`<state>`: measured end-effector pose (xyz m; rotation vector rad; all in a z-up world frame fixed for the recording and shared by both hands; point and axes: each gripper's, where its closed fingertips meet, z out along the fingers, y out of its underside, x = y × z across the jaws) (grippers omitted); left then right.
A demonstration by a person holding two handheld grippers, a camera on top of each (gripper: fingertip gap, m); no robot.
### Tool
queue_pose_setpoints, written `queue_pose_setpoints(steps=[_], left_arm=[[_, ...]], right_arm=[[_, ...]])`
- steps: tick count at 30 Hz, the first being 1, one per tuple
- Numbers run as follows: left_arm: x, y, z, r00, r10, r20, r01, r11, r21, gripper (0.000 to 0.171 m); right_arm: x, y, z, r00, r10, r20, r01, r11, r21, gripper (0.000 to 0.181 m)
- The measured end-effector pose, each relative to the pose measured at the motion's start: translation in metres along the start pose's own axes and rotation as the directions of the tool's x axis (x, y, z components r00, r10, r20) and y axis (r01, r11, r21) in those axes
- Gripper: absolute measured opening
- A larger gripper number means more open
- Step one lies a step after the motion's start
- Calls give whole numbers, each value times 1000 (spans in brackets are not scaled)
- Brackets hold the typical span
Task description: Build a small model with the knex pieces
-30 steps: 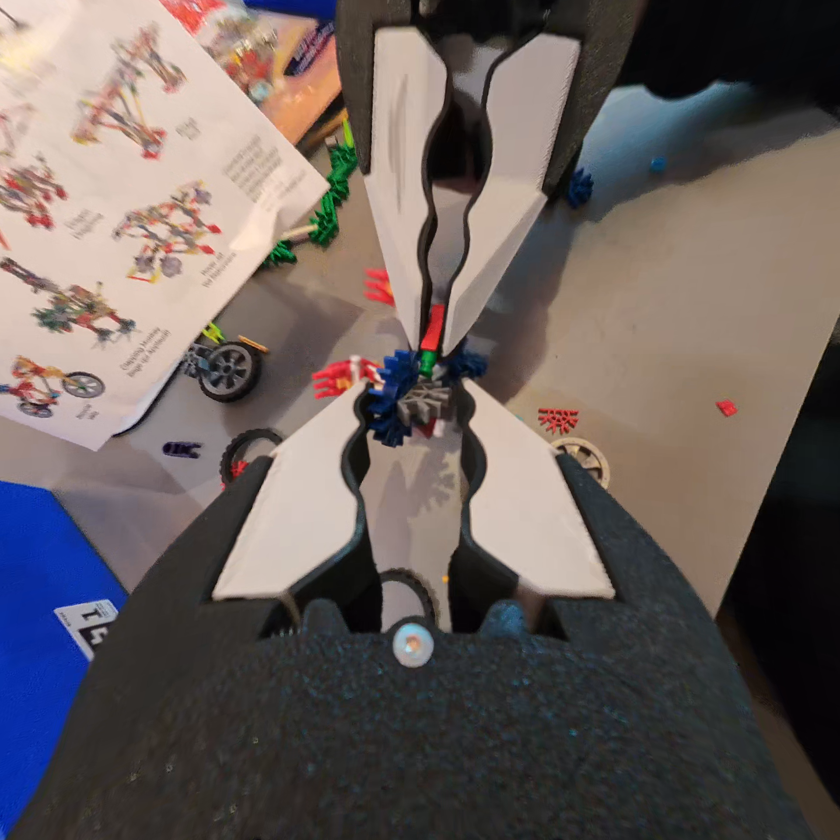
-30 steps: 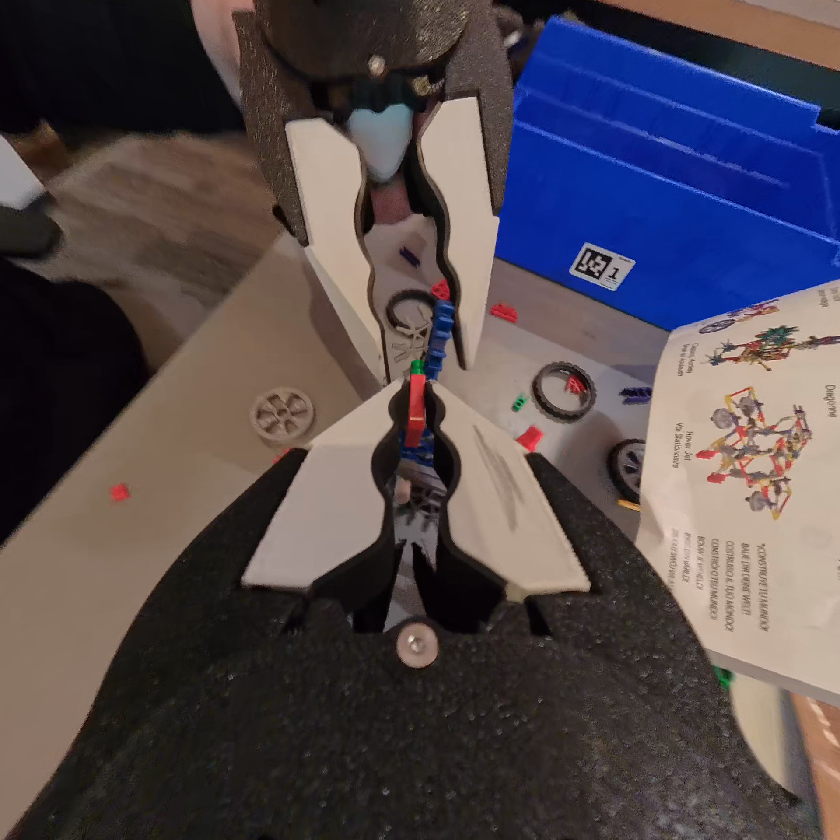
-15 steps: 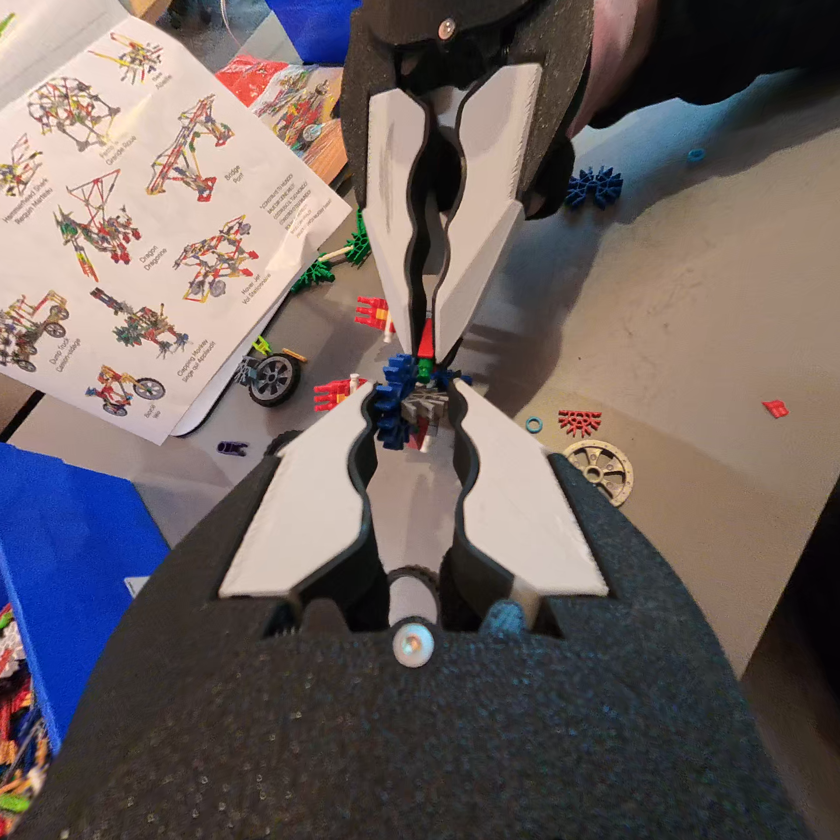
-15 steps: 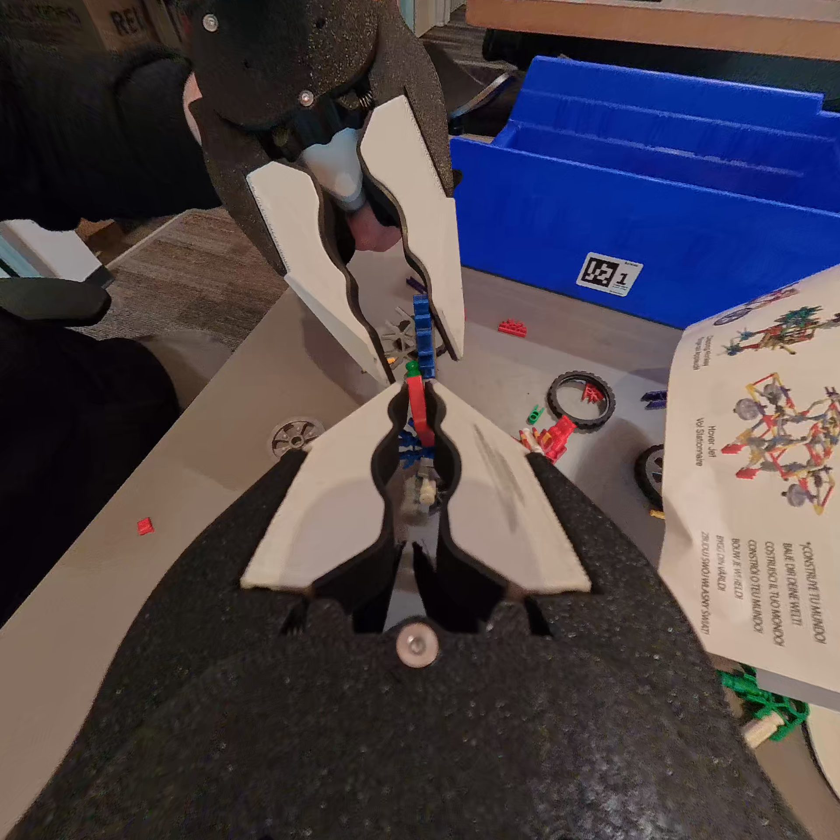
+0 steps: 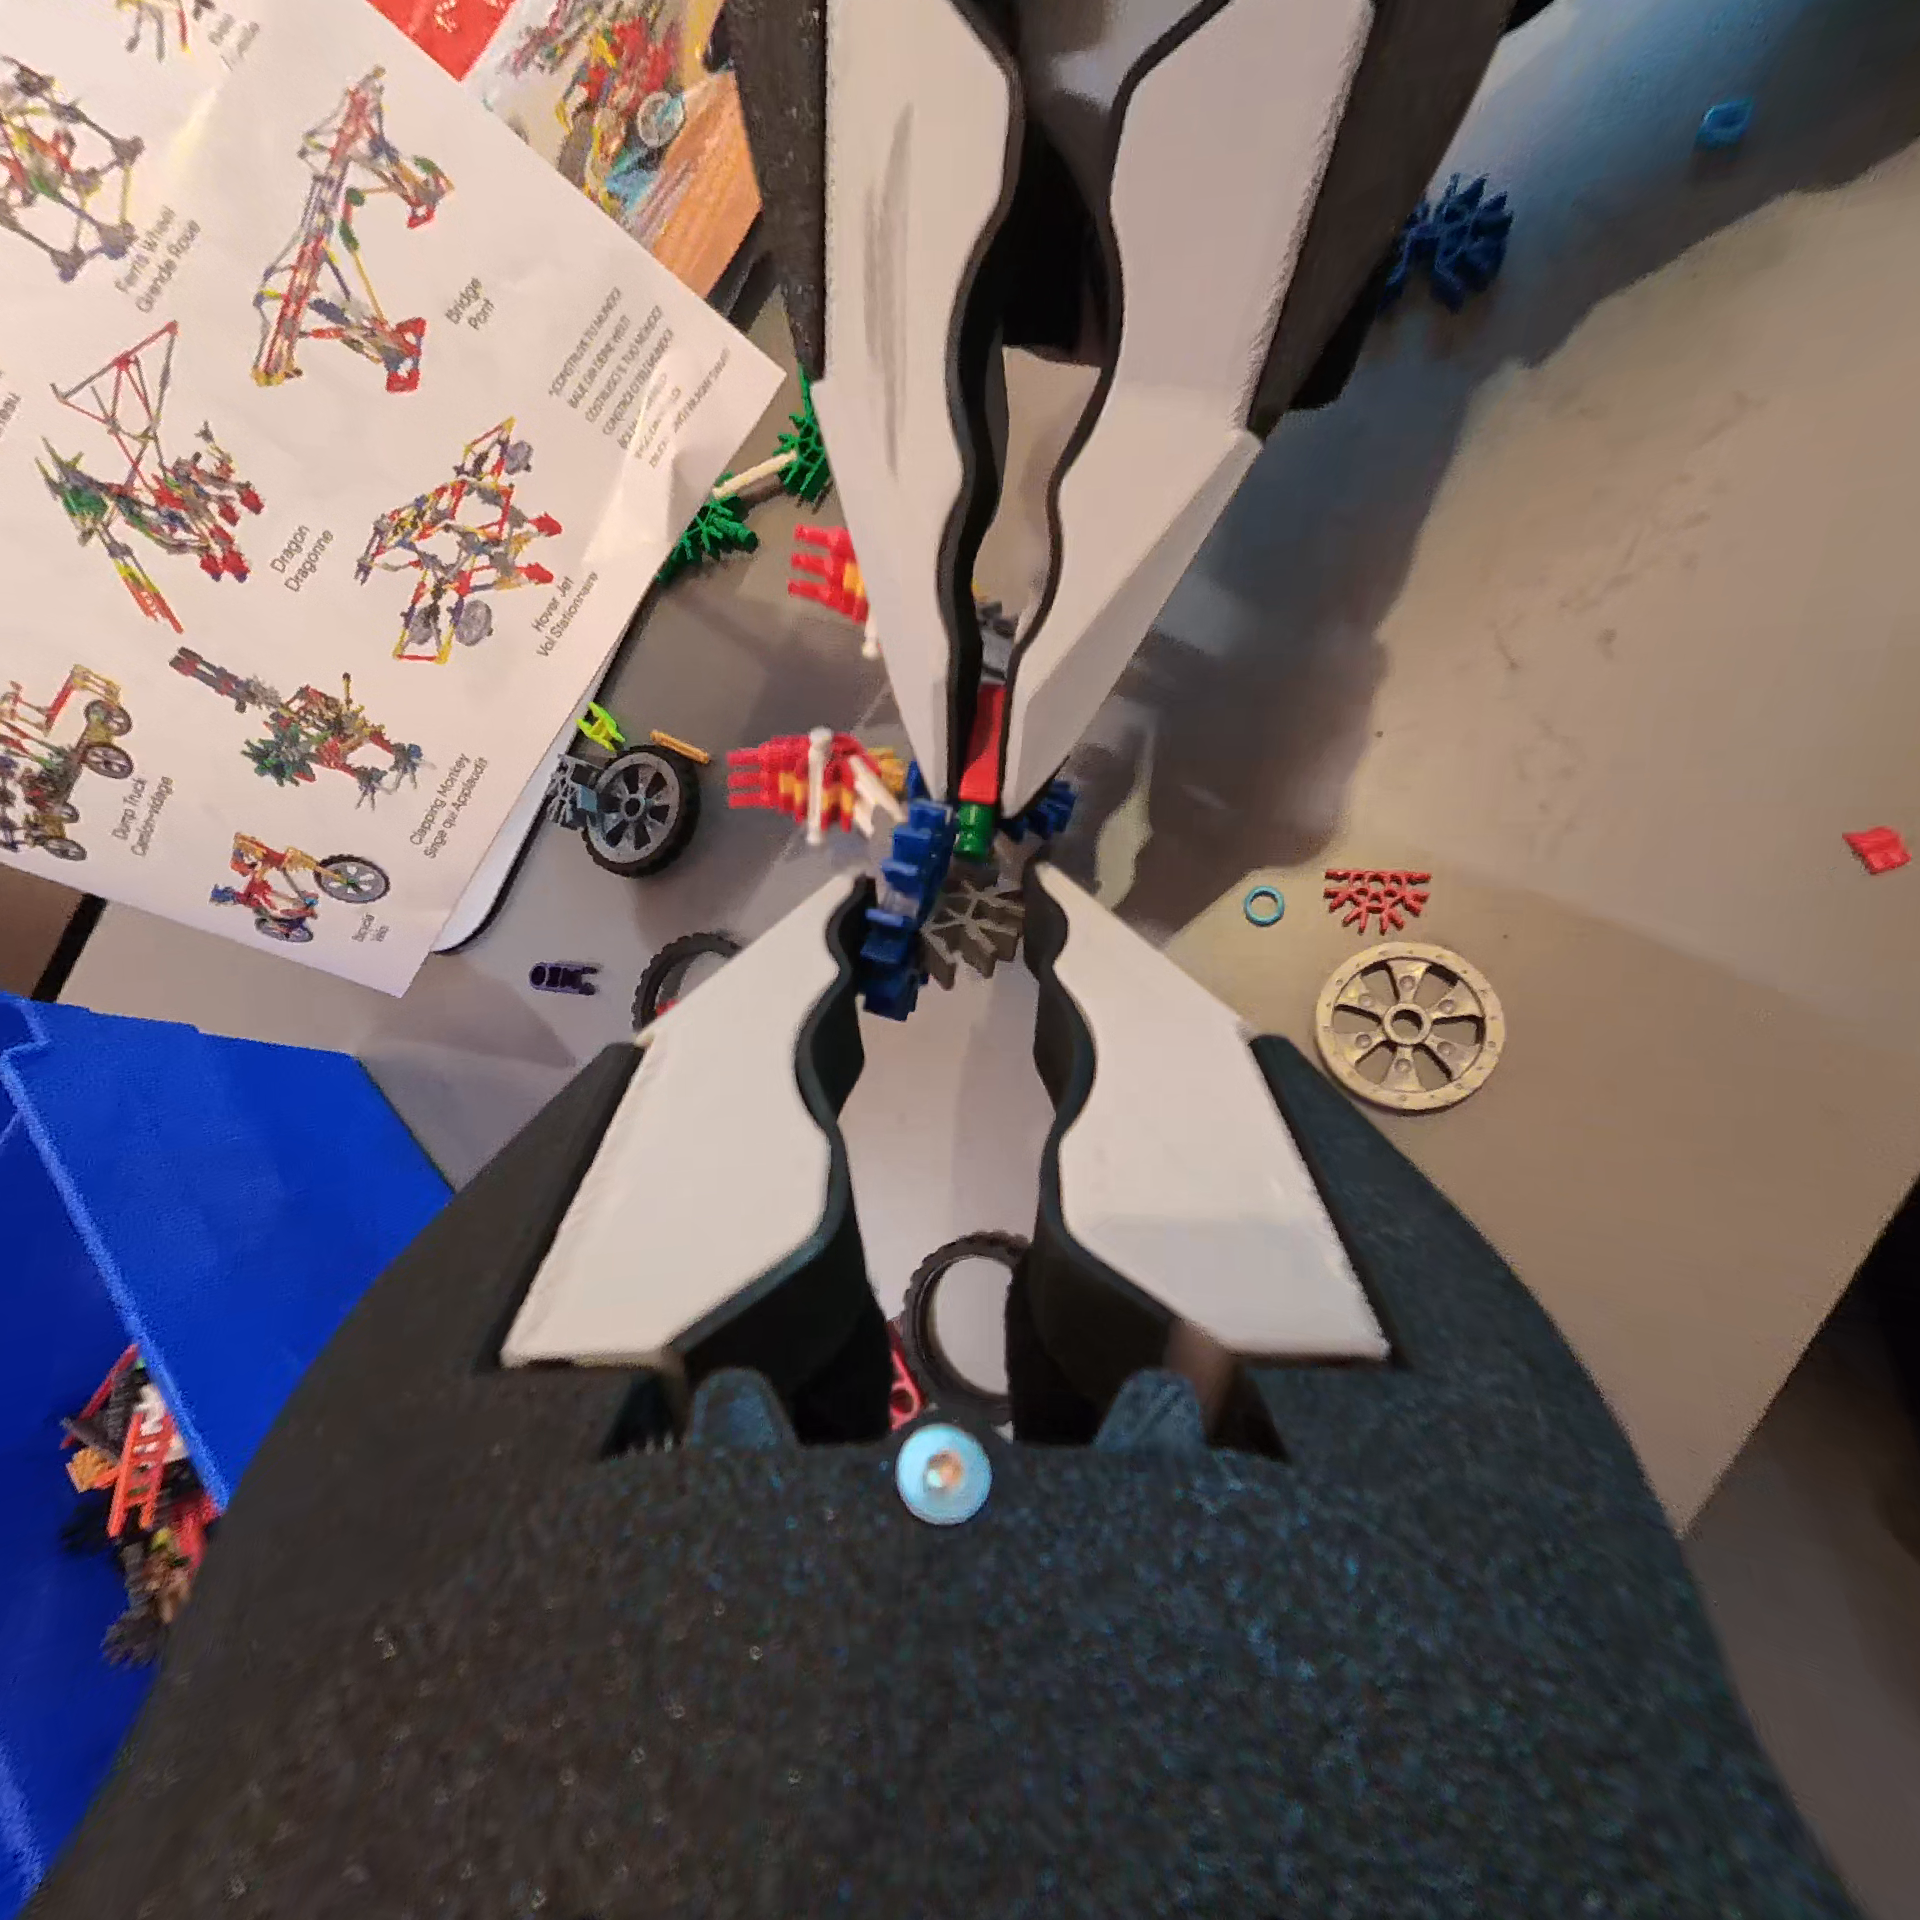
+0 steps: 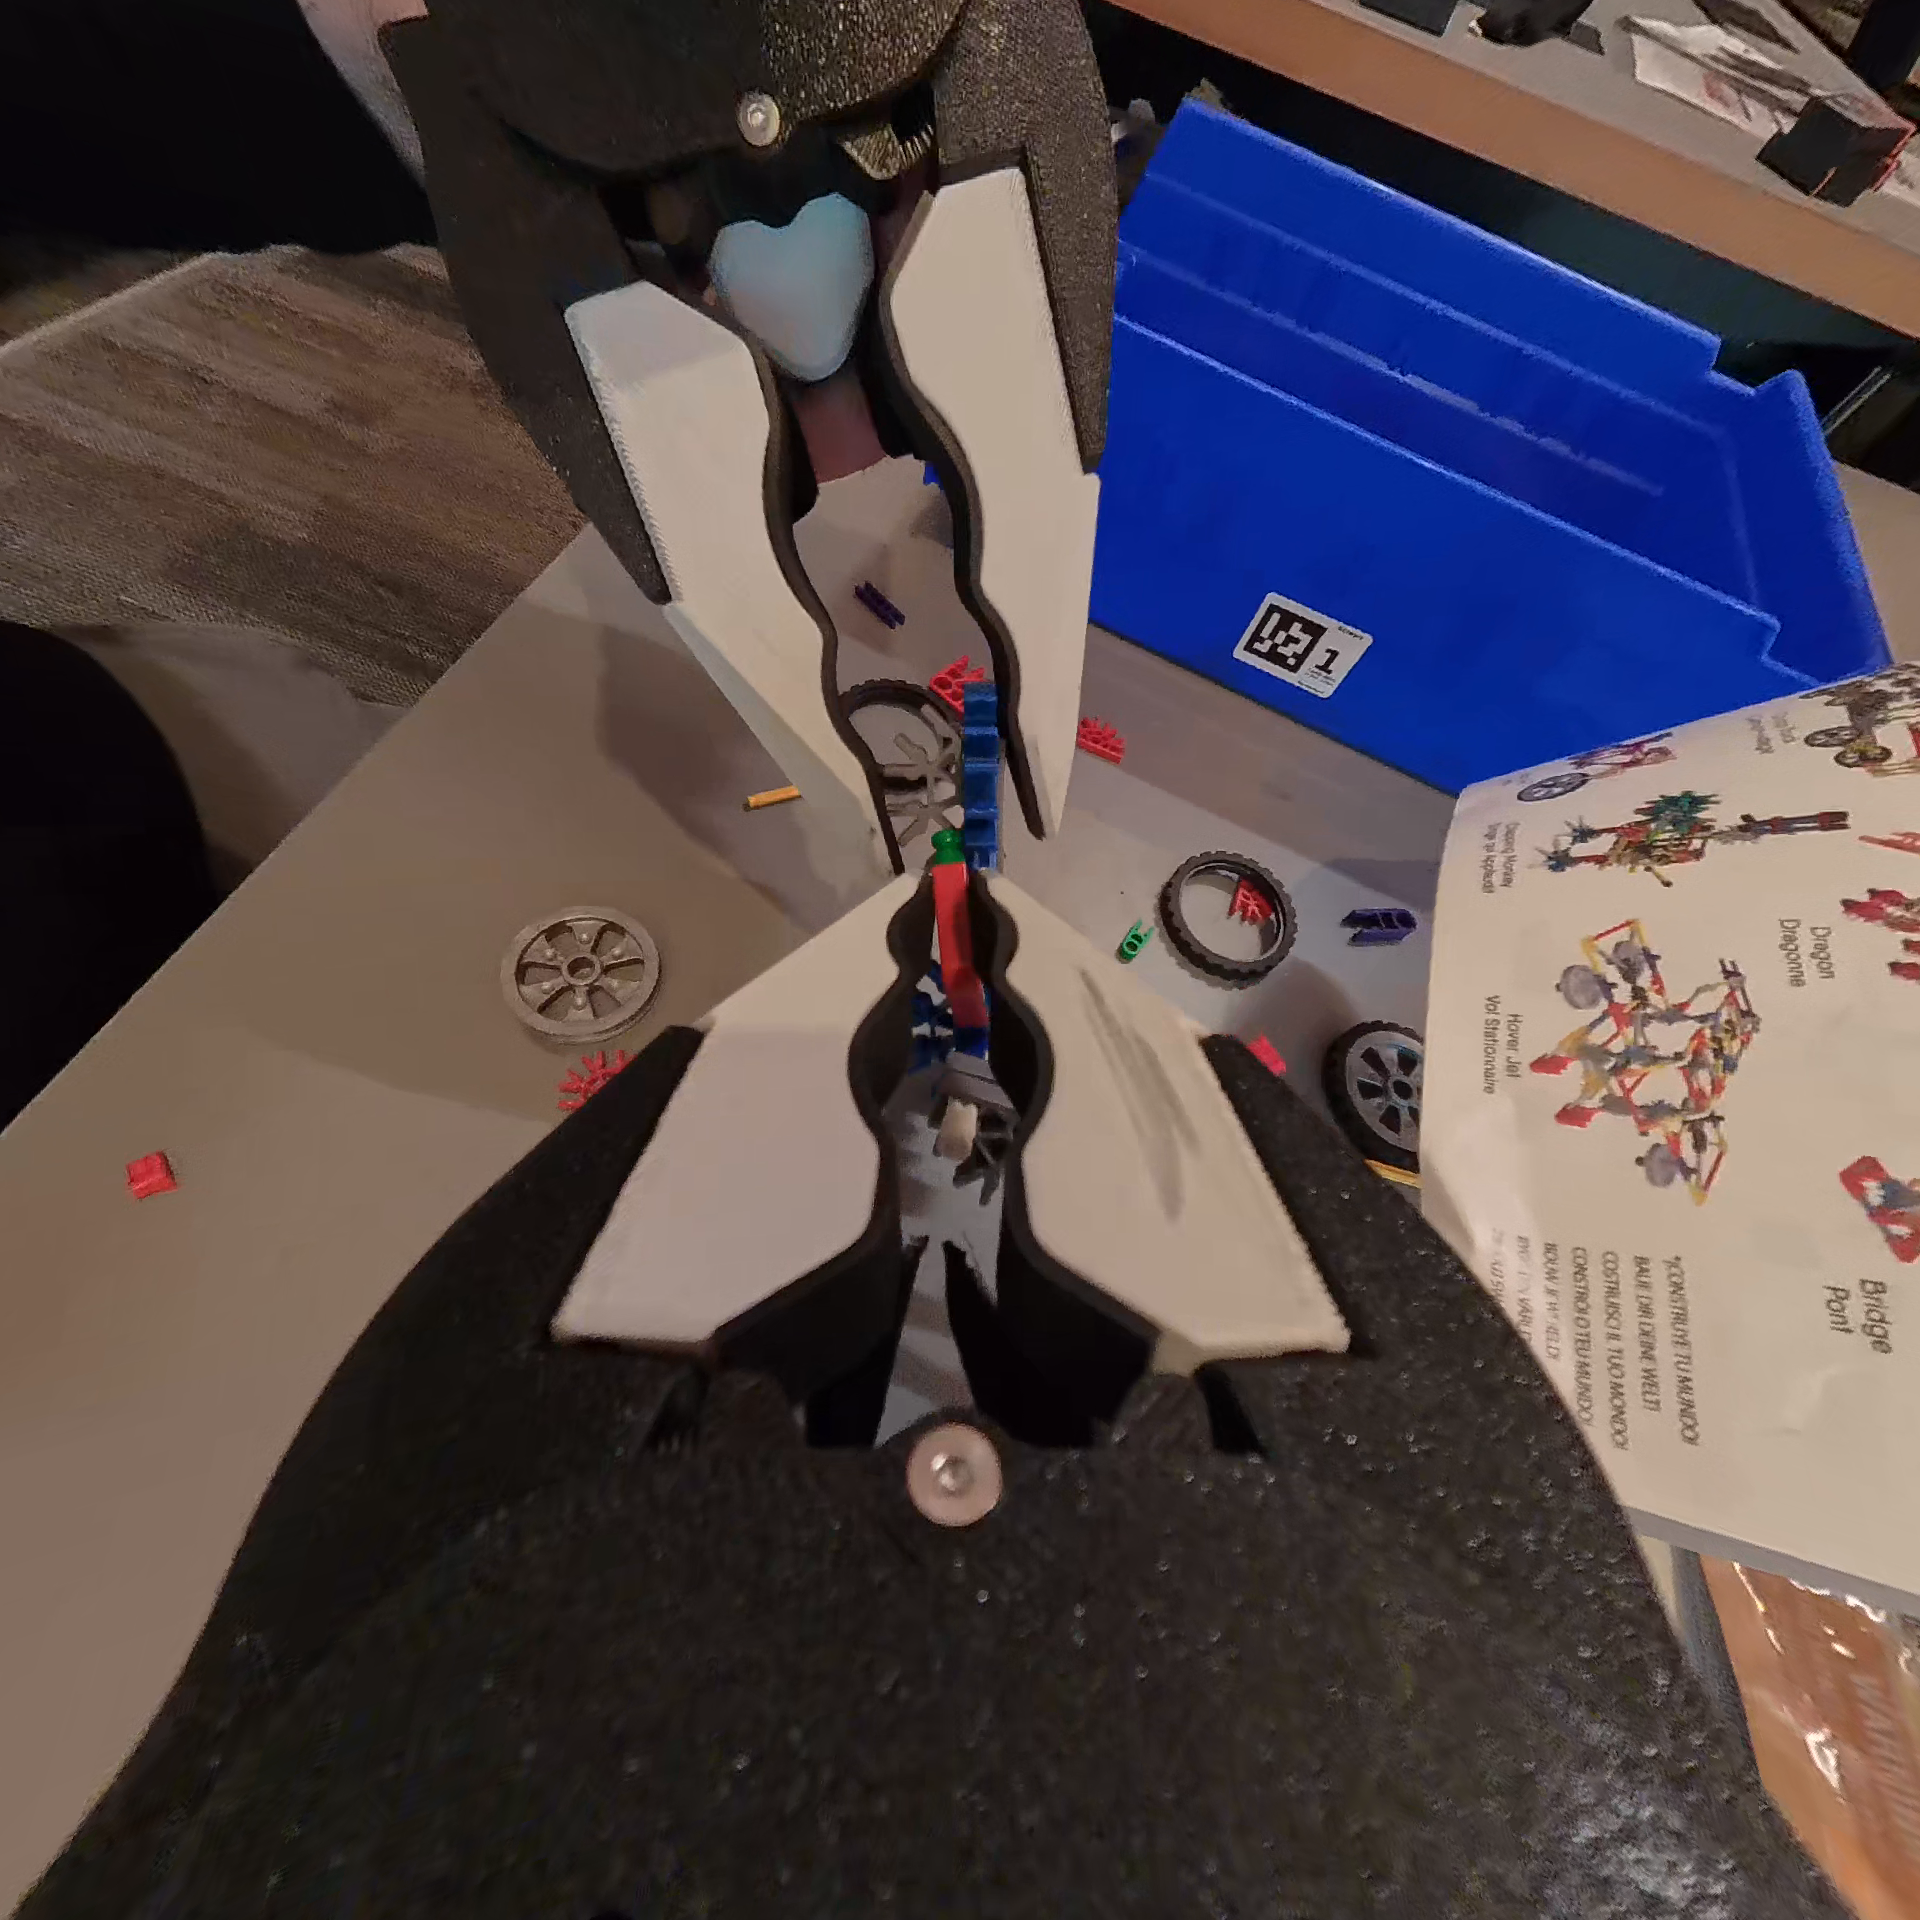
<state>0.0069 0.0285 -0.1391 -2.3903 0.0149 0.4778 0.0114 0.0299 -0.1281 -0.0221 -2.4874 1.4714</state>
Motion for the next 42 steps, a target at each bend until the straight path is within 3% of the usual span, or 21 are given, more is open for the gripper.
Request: queue_pose_setpoints(steps=[8, 12, 14, 18, 30, 38, 42], left_arm=[[-4, 4, 3, 996, 90, 27, -87, 991, -96, 24], [-3, 2, 2, 990, 141, -8, -140, 974, -175, 24], [1, 2, 2, 987, 153, -53, -161, 963, -216, 25], [0, 1, 6, 981, 169, -100, -189, 948, -255, 25], [4, 2, 12, 965, 93, -245, -163, 945, -282, 24], [8, 3, 19, 953, 123, -275, -208, 929, -305, 24], [4, -4, 20, 959, 138, -248, -202, 945, -258, 24]], right_arm=[[5, 5, 6, 994, 107, -8, -107, 994, -38, 6], [7, 7, 7, 996, -35, -85, 29, 997, -79, 8], [9, 6, 6, 987, -97, -126, 85, 992, -93, 22], [8, 7, 7, 978, -163, -133, 149, 983, -111, 14], [10, 16, 6, 977, -174, -127, 159, 981, -114, 19], [7, 26, 6, 978, -189, -86, 174, 972, -155, 13], [12, 24, 2, 992, -100, -78, 92, 991, -98, 9]])
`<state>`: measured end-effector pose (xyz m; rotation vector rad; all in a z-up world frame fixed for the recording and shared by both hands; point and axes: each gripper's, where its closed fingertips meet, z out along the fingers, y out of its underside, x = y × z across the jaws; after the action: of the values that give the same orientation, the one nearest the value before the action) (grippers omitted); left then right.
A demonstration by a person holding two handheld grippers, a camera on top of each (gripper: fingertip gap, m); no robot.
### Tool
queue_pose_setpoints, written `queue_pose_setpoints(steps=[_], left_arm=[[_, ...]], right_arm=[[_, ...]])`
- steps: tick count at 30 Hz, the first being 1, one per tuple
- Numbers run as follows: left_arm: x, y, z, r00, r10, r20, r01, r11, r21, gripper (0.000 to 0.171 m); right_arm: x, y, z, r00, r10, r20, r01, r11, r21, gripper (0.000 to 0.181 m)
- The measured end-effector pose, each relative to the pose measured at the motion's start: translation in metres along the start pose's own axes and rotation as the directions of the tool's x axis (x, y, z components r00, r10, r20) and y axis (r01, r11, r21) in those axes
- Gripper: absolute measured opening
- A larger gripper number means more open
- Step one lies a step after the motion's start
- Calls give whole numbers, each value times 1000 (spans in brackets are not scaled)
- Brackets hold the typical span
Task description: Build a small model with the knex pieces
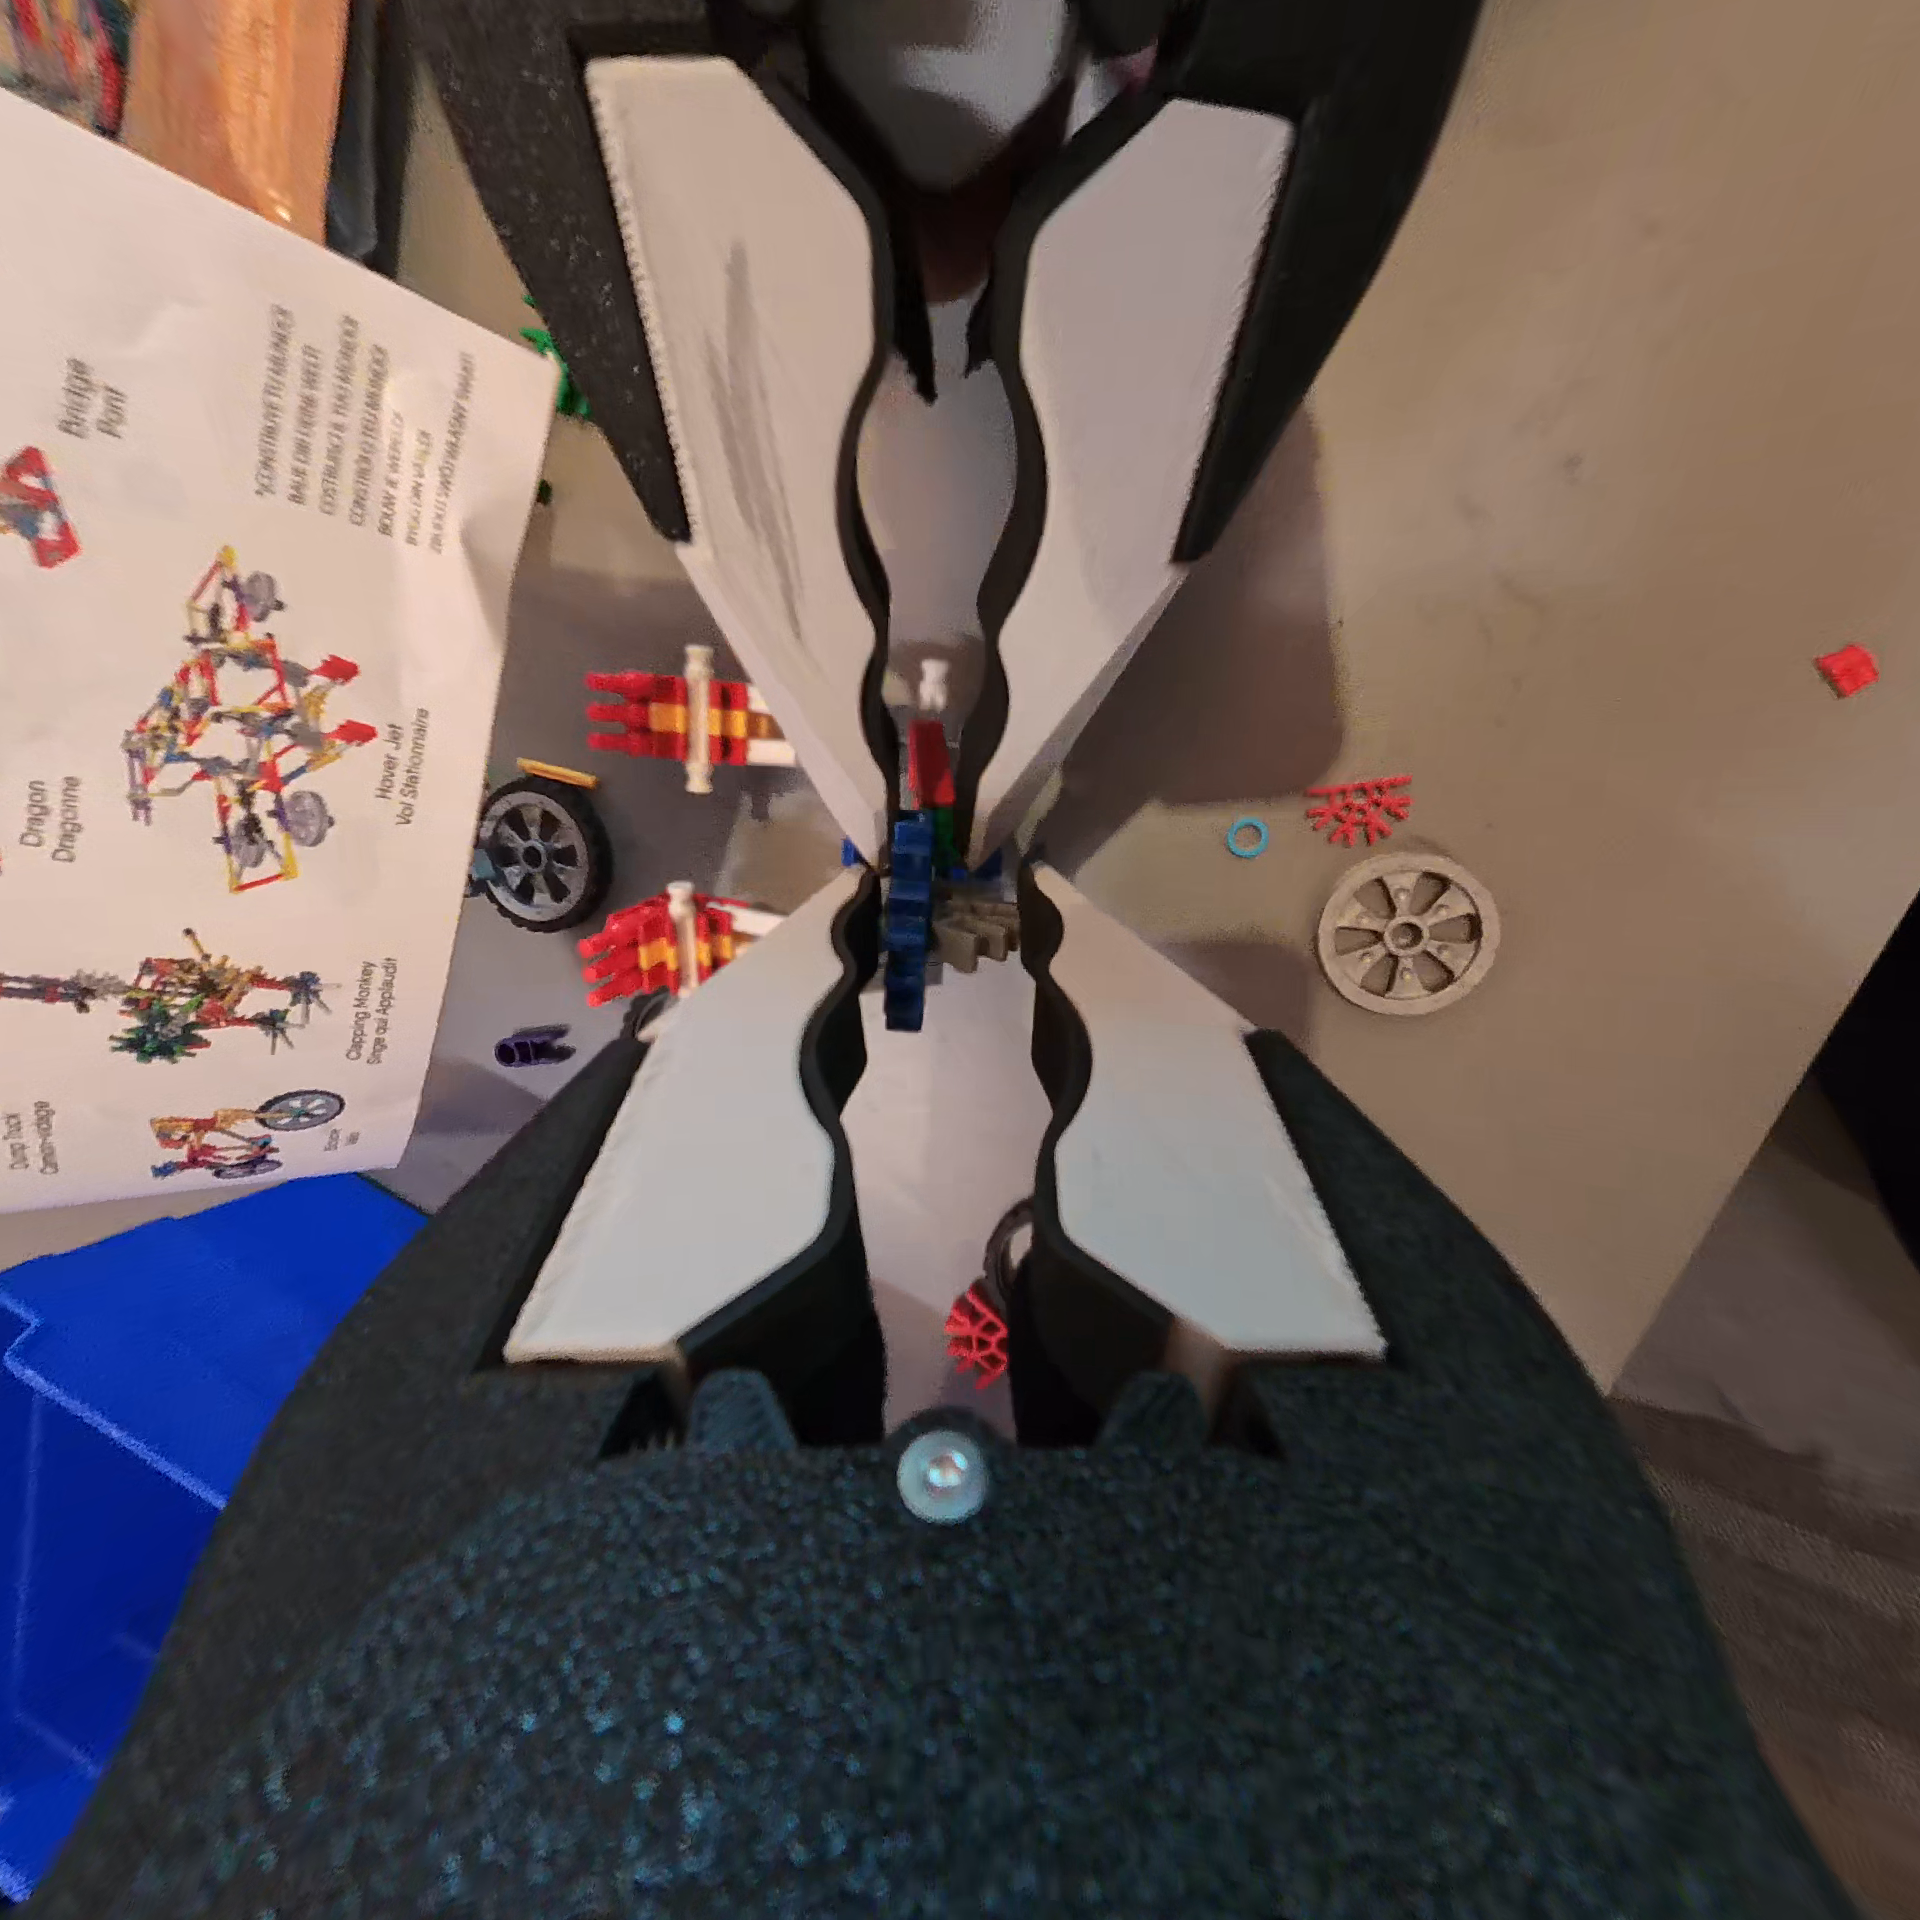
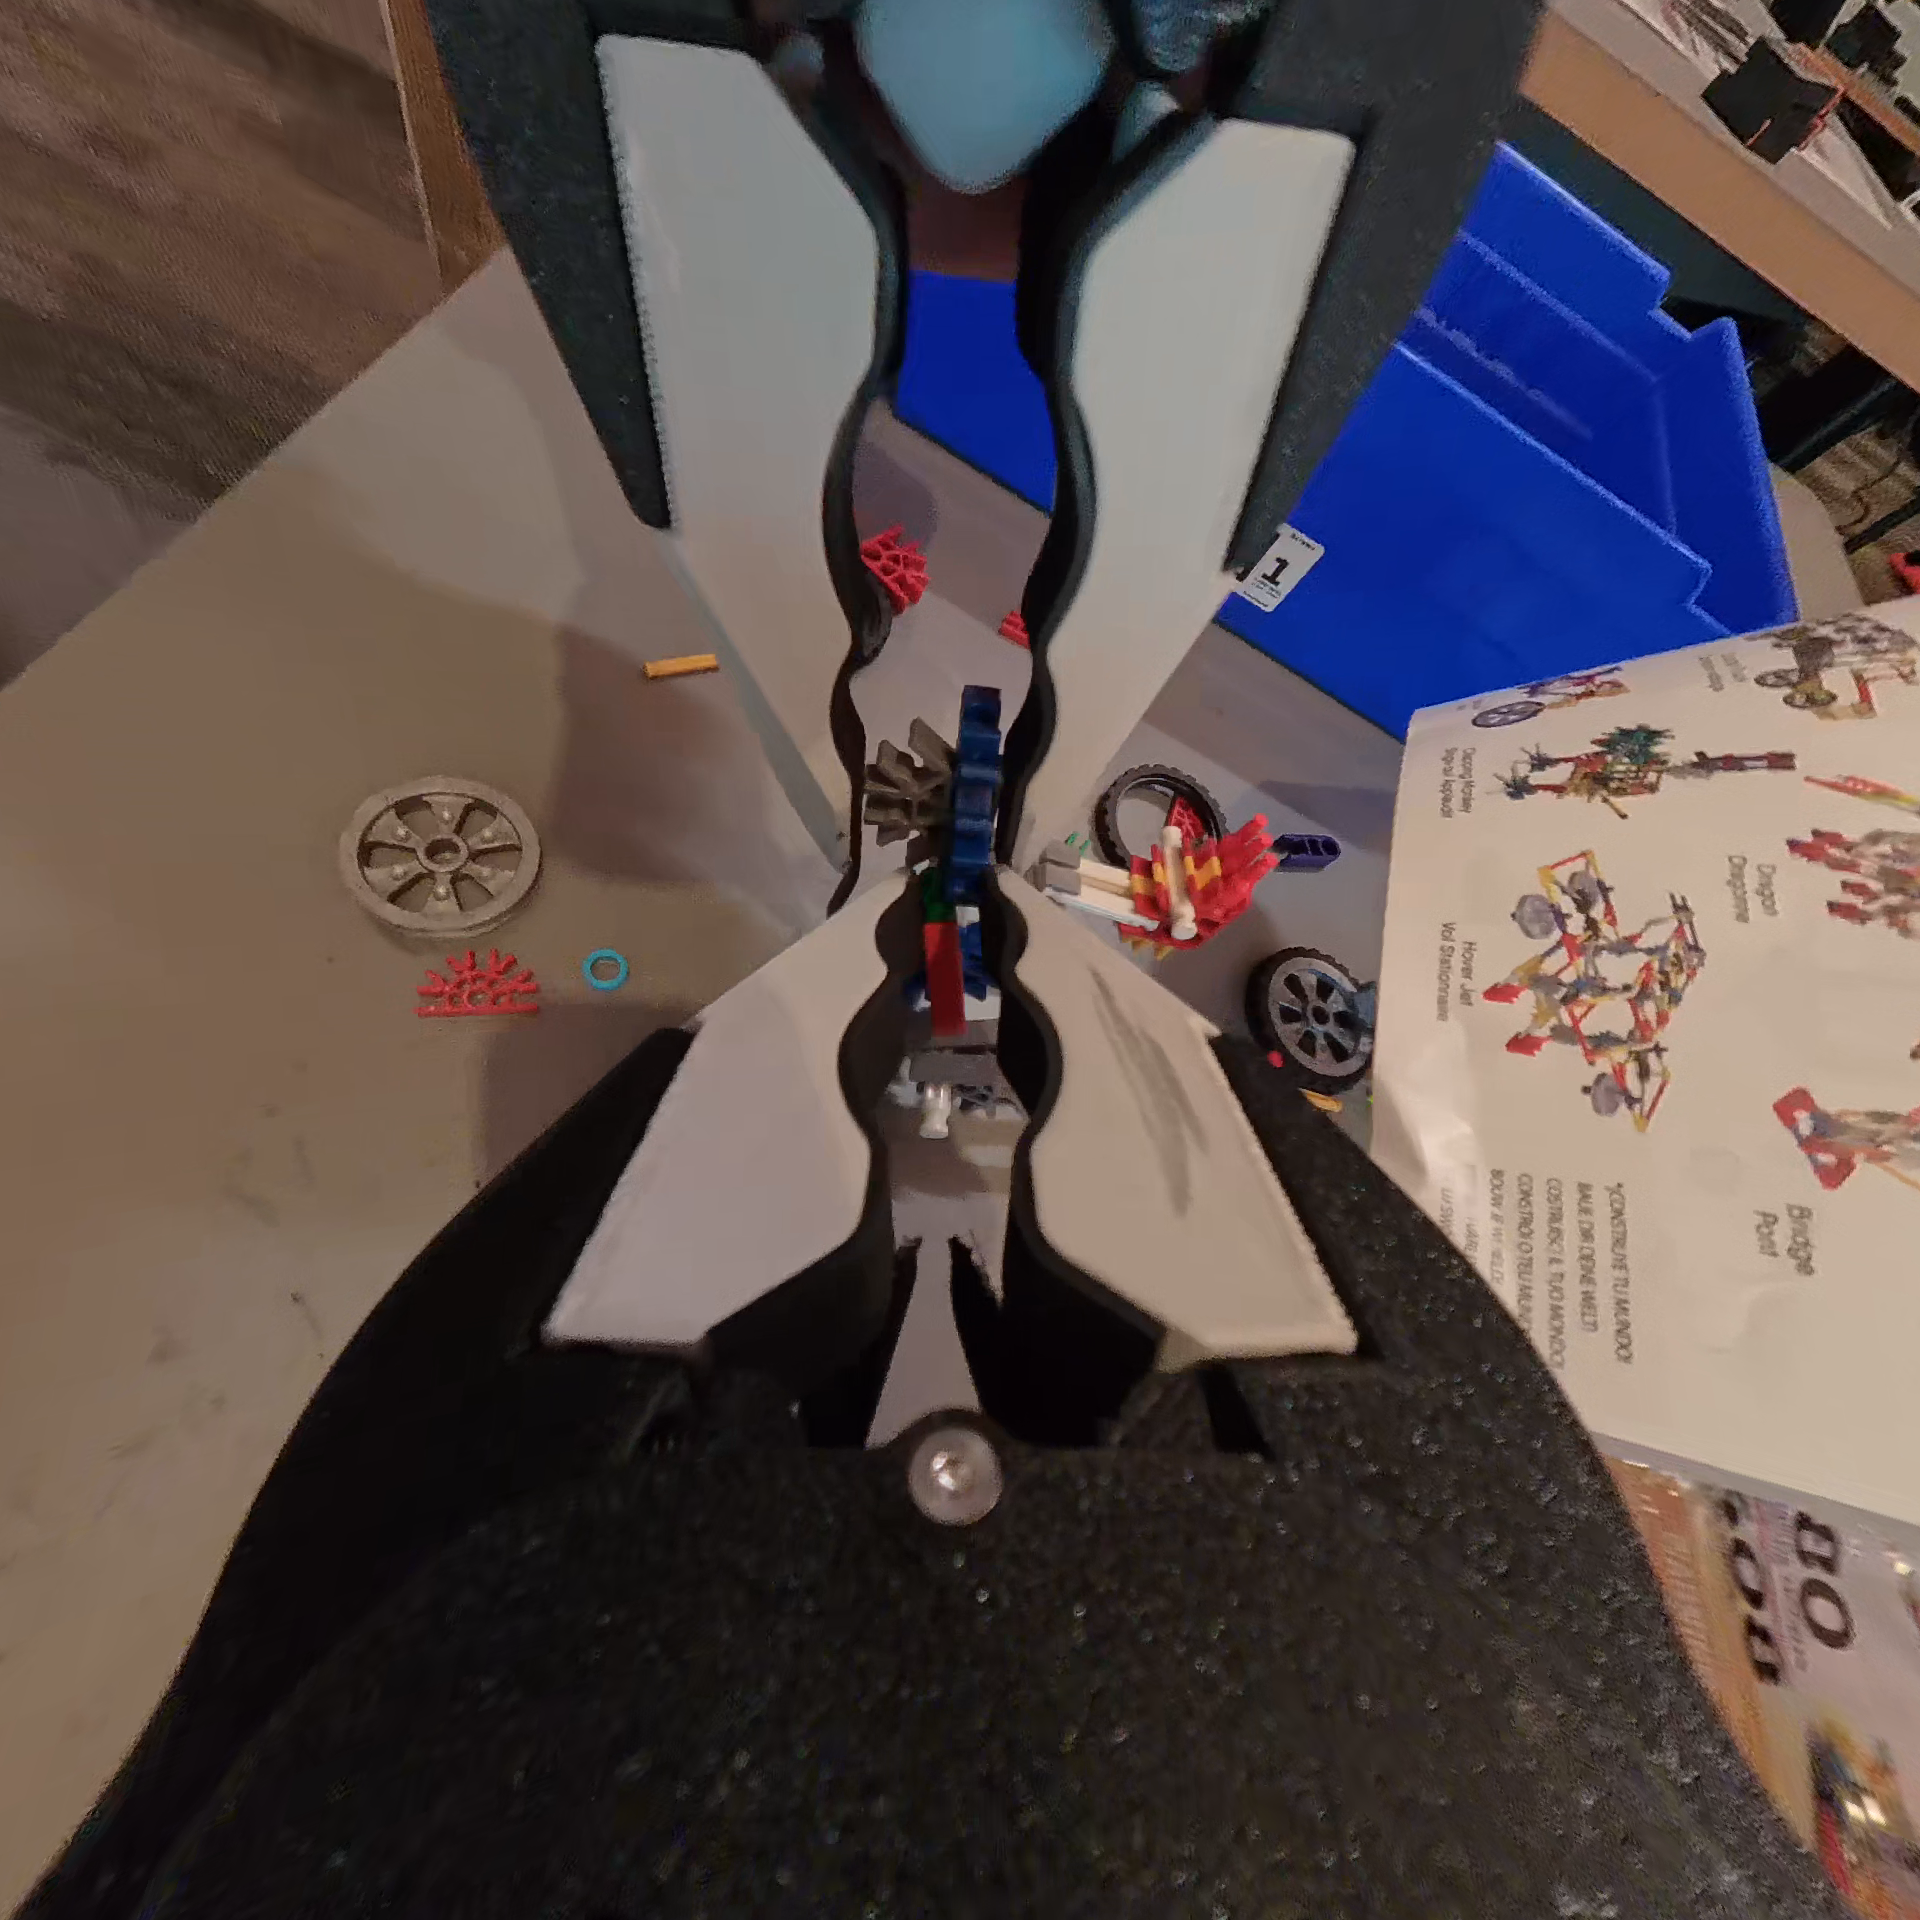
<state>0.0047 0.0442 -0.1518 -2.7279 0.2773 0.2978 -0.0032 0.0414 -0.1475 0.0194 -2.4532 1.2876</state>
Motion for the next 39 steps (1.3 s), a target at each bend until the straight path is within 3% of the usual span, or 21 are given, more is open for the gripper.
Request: queue_pose_setpoints(steps=[4, 8, 13, 26, 33, 39], left_arm=[[-9, -7, -9, 995, -14, 96, 2, 993, 122, 37], [-2, -11, -16, 993, -70, 92, 44, 966, 254, 26], [4, -16, -19, 993, -109, 42, 90, 941, 327, 24], [11, -20, -20, 998, -67, -9, 66, 934, 350, 21], [9, -19, -18, 995, -99, -8, 94, 914, 395, 20], [12, -24, -21, 987, -148, -64, 161, 875, 457, 26]], right_arm=[[2, -3, -5, 996, 78, 45, -81, 996, 50, 7], [-1, -8, -10, 984, 141, 110, -151, 984, 90, 7], [-6, -12, -13, 967, 186, 172, -207, 971, 117, 7], [-8, -13, -15, 995, 27, 94, -36, 994, 99, 7], [-5, -12, -10, 998, 41, 55, -45, 997, 65, 2], [-9, -12, -16, 967, 169, 189, -184, 981, 64, 4]])
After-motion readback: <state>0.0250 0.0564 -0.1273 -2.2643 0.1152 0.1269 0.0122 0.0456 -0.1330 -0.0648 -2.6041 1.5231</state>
